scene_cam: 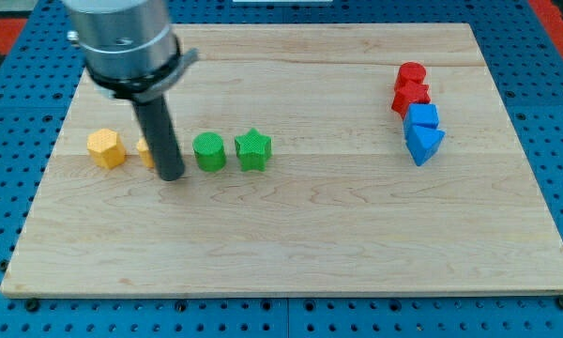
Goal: Nudge the red star left a bit
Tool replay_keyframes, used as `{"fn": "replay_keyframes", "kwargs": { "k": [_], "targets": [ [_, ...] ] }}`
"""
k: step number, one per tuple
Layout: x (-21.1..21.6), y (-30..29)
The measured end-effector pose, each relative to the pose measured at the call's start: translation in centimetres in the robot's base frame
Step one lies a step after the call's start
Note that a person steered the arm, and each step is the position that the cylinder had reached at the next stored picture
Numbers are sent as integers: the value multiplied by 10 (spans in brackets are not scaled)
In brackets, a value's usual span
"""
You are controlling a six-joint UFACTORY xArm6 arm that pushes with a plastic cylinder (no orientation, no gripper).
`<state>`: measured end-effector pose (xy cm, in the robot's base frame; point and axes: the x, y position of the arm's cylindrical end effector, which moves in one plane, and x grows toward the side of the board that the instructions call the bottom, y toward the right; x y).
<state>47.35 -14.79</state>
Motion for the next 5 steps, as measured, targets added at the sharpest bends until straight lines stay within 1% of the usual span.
{"fn": "replay_keyframes", "kwargs": {
  "k": [1, 2, 3, 4, 5],
  "targets": [
    [-10, 4],
    [-14, 24],
    [-36, 24],
    [-57, 12],
    [-65, -36]
  ]
}}
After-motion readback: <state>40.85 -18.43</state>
